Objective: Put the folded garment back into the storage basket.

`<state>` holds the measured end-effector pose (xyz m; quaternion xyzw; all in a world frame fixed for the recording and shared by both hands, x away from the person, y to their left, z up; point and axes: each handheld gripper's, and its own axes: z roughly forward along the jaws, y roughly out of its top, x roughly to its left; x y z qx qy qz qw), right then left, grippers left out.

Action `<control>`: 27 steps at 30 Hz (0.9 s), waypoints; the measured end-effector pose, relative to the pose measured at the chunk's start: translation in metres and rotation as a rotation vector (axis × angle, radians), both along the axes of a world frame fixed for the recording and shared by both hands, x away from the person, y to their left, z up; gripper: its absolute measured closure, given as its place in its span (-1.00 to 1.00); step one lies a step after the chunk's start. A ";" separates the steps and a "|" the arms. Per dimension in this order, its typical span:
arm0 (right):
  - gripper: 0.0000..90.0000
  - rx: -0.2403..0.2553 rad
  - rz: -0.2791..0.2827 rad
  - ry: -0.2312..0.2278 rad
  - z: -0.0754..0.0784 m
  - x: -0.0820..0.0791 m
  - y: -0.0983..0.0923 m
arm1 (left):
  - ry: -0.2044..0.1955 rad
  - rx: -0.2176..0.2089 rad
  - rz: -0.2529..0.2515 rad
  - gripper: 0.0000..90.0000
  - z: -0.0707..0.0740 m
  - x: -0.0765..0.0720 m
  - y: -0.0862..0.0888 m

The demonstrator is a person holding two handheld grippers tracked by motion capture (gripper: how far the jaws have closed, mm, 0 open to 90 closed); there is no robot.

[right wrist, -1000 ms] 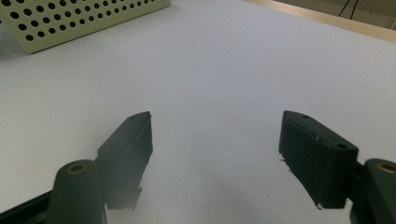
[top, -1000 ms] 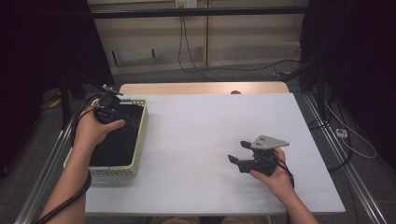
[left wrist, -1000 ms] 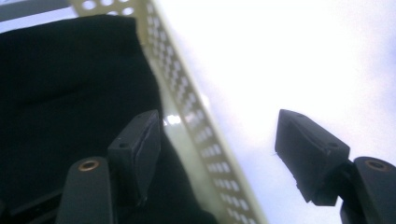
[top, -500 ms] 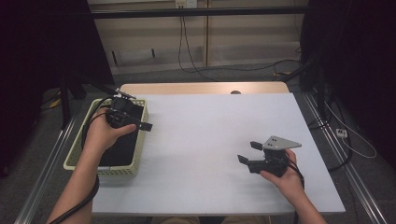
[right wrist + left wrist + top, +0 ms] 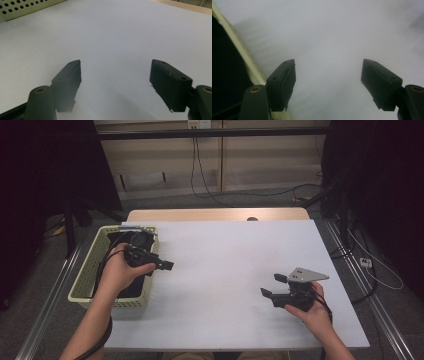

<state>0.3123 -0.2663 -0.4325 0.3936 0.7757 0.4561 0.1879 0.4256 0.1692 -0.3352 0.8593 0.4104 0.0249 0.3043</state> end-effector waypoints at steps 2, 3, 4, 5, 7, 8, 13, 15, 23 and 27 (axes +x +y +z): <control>-0.43 -0.002 0.000 0.002 0.000 -0.001 -0.001 | -0.004 0.005 -0.025 -0.38 -0.001 -0.003 -0.003; -0.43 -0.003 0.000 0.002 -0.001 -0.001 -0.002 | -0.005 0.002 -0.031 -0.38 -0.002 -0.005 -0.005; -0.44 -0.003 -0.001 0.004 -0.001 -0.002 -0.002 | -0.008 0.000 -0.038 -0.39 -0.003 -0.007 -0.007; -0.44 -0.004 -0.002 0.006 -0.001 -0.002 -0.003 | -0.006 0.002 -0.048 -0.39 -0.003 -0.008 -0.008; -0.44 -0.006 -0.001 0.006 -0.001 -0.003 -0.004 | -0.003 0.002 -0.064 -0.39 -0.007 -0.011 -0.011; -0.44 -0.008 -0.001 0.007 -0.001 -0.003 -0.004 | -0.003 0.000 -0.064 -0.40 -0.008 -0.012 -0.012; -0.44 -0.014 0.002 0.008 -0.001 -0.005 -0.007 | 0.006 -0.010 -0.072 -0.41 -0.017 -0.017 -0.014; -0.45 -0.017 0.001 0.009 -0.001 -0.006 -0.008 | 0.007 -0.013 -0.075 -0.41 -0.020 -0.019 -0.014; -0.45 -0.030 -0.002 0.017 -0.003 -0.010 -0.012 | 0.006 -0.021 -0.096 -0.42 -0.028 -0.029 -0.015; -0.45 -0.034 -0.002 0.022 -0.004 -0.011 -0.014 | 0.005 -0.037 -0.090 -0.43 -0.034 -0.034 -0.014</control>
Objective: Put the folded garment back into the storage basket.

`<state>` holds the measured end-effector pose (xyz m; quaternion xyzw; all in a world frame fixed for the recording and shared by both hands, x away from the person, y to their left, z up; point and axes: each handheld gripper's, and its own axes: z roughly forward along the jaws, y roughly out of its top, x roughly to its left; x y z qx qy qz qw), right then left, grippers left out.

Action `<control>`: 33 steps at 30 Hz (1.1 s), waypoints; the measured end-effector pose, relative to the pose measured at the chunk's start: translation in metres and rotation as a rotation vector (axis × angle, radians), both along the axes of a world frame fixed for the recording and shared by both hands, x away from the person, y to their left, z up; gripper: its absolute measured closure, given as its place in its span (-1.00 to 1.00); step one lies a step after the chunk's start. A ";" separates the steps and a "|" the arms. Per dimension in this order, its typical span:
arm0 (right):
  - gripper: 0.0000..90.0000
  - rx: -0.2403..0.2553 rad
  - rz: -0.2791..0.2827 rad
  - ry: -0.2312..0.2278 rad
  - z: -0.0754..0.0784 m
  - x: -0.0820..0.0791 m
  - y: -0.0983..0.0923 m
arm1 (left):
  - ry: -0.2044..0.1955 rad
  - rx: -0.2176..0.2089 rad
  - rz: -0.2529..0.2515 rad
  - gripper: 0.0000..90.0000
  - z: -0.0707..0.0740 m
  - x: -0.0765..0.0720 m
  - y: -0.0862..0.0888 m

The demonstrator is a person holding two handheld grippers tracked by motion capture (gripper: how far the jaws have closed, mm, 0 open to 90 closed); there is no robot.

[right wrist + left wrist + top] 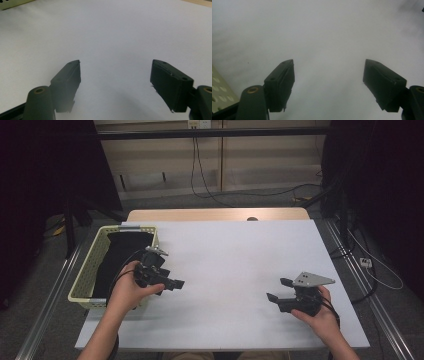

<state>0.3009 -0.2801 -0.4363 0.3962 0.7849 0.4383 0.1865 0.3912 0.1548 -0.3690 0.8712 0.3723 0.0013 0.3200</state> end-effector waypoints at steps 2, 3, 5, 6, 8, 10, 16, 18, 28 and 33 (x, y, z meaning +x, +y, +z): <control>-0.45 -0.006 0.001 0.002 0.000 -0.002 -0.001 | 0.005 -0.012 0.002 -0.43 -0.003 -0.002 0.001; -0.45 -0.007 0.002 0.006 -0.001 -0.002 -0.001 | 0.005 -0.015 0.001 -0.44 -0.005 -0.003 0.001; -0.45 -0.015 0.005 0.009 -0.002 -0.004 -0.002 | 0.003 -0.027 0.006 -0.43 -0.007 -0.005 0.001; -0.46 -0.021 0.005 0.013 -0.002 -0.005 -0.003 | 0.003 -0.031 0.008 -0.43 -0.009 -0.006 0.000; -0.46 -0.023 0.006 0.016 -0.003 -0.007 -0.004 | 0.002 -0.035 0.010 -0.43 -0.011 -0.008 -0.001; -0.46 -0.017 0.006 0.015 -0.004 -0.008 -0.005 | 0.000 -0.029 -0.001 -0.44 -0.013 -0.011 -0.003; -0.46 -0.008 0.003 0.020 -0.007 -0.009 -0.005 | 0.004 -0.045 -0.013 -0.44 -0.021 -0.017 -0.006; -0.46 -0.007 0.002 0.019 -0.008 -0.009 -0.005 | 0.008 -0.057 -0.009 -0.44 -0.025 -0.018 -0.006; -0.46 -0.001 -0.006 0.026 -0.009 -0.012 -0.009 | -0.002 -0.074 -0.014 -0.48 -0.039 -0.023 -0.005; -0.46 0.001 -0.003 0.026 -0.010 -0.013 -0.009 | 0.007 -0.068 -0.029 -0.49 -0.044 -0.026 -0.006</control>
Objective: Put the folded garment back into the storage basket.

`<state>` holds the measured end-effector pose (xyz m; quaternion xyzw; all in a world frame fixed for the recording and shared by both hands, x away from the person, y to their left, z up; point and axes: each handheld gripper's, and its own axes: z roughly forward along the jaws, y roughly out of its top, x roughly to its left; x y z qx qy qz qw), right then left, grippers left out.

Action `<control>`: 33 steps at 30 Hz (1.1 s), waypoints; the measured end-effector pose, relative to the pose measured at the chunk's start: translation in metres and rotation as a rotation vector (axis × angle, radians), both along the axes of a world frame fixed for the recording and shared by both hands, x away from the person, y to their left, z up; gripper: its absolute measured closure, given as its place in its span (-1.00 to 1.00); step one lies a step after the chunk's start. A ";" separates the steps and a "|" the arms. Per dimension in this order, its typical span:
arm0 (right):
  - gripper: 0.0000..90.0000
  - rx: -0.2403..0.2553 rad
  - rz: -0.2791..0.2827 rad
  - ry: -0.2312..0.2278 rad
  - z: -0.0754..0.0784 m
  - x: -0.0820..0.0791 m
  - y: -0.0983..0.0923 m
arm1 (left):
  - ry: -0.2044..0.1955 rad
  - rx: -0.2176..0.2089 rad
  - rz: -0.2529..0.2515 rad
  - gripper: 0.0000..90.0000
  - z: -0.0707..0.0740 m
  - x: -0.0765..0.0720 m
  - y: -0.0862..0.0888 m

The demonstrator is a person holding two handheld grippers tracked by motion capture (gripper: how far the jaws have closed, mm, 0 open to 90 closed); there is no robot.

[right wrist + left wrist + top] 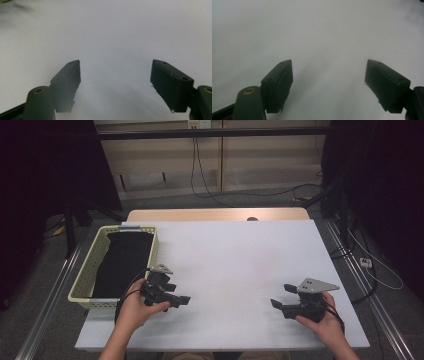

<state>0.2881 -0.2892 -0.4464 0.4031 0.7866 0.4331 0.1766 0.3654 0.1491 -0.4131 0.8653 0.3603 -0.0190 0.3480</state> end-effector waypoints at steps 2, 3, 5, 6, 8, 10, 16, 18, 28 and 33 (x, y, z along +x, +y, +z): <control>-0.46 0.000 0.003 -0.002 0.000 -0.001 0.000 | 0.002 -0.003 -0.001 -0.51 -0.002 -0.001 0.001; -0.46 0.003 0.000 0.002 0.000 -0.001 0.000 | 0.001 -0.001 0.000 -0.51 -0.003 -0.002 0.002; -0.46 0.005 -0.002 0.002 0.000 -0.002 0.000 | 0.003 -0.006 0.002 -0.51 -0.004 -0.003 0.003; -0.46 0.006 -0.003 0.002 0.000 -0.002 0.000 | 0.006 -0.013 0.002 -0.51 -0.004 -0.004 0.003; -0.47 0.007 -0.001 0.001 0.001 -0.002 -0.001 | 0.002 -0.012 0.000 -0.52 -0.004 -0.005 0.004; -0.47 0.009 0.001 0.001 0.001 -0.003 -0.001 | 0.002 -0.018 0.001 -0.52 -0.005 -0.006 0.005; -0.48 0.007 0.007 0.001 0.001 -0.005 -0.001 | 0.004 -0.020 -0.009 -0.53 -0.007 -0.010 0.004; -0.48 0.005 0.008 0.002 0.001 -0.006 -0.002 | 0.008 -0.023 -0.008 -0.54 -0.007 -0.011 0.004; -0.48 0.002 0.005 0.009 0.000 -0.007 -0.005 | -0.015 -0.035 -0.001 -0.56 -0.009 -0.017 0.009; -0.49 -0.002 0.016 0.015 0.000 -0.009 -0.005 | -0.023 -0.035 -0.002 -0.58 -0.010 -0.019 0.012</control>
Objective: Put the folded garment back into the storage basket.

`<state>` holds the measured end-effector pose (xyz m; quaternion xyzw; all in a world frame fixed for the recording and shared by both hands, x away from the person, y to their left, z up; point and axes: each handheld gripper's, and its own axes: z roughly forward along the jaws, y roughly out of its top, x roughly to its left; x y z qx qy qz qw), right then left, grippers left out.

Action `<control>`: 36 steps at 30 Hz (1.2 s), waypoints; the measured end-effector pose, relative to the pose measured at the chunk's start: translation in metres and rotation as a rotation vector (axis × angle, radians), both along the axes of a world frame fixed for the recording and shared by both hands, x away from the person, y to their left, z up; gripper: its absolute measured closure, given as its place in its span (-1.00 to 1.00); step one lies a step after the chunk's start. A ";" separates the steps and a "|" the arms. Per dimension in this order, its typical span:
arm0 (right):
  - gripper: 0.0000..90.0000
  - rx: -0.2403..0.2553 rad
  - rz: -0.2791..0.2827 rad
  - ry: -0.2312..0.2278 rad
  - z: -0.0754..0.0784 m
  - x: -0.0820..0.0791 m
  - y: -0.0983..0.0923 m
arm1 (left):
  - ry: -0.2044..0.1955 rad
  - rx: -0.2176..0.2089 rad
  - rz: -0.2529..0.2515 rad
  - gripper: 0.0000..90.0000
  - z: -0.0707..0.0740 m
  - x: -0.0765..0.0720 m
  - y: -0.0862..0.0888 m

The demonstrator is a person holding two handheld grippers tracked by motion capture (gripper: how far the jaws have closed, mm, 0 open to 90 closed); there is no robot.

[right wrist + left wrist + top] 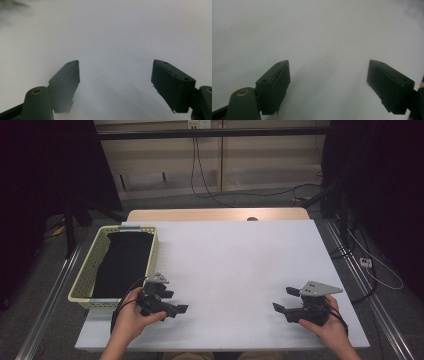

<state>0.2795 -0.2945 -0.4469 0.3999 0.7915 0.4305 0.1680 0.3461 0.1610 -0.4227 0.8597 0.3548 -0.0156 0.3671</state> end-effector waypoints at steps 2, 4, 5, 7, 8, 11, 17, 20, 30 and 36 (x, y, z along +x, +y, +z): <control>-0.49 0.001 0.003 0.000 0.000 -0.001 0.000 | -0.001 0.001 0.000 -0.58 0.000 0.000 0.000; -0.50 0.003 0.004 0.001 0.000 -0.001 -0.001 | -0.001 0.004 -0.003 -0.61 0.000 -0.001 0.000; -0.50 0.002 0.004 0.002 0.000 -0.002 0.000 | 0.000 -0.001 -0.002 -0.62 -0.001 -0.002 0.000; -0.51 0.004 0.007 0.002 0.000 -0.002 0.000 | 0.001 -0.008 -0.007 -0.62 -0.001 -0.002 0.000; -0.51 0.007 0.012 0.003 0.000 -0.002 0.000 | 0.000 -0.004 -0.006 -0.63 -0.002 -0.002 0.001; -0.51 0.005 0.015 0.010 -0.001 -0.002 0.001 | 0.001 -0.009 -0.009 -0.64 -0.002 -0.002 0.001; -0.53 0.014 0.021 0.017 -0.003 -0.002 0.000 | 0.004 -0.019 -0.019 -0.69 -0.003 -0.006 0.002; -0.54 0.016 0.025 0.020 -0.005 -0.001 0.001 | 0.004 -0.020 -0.021 -0.71 -0.002 -0.006 0.002; -0.58 0.023 0.016 0.029 -0.007 0.000 -0.003 | 0.010 -0.014 -0.031 -0.75 -0.003 -0.007 0.001; -0.59 0.029 0.015 0.024 -0.007 0.000 -0.004 | 0.000 -0.005 -0.042 -0.77 -0.005 -0.007 0.002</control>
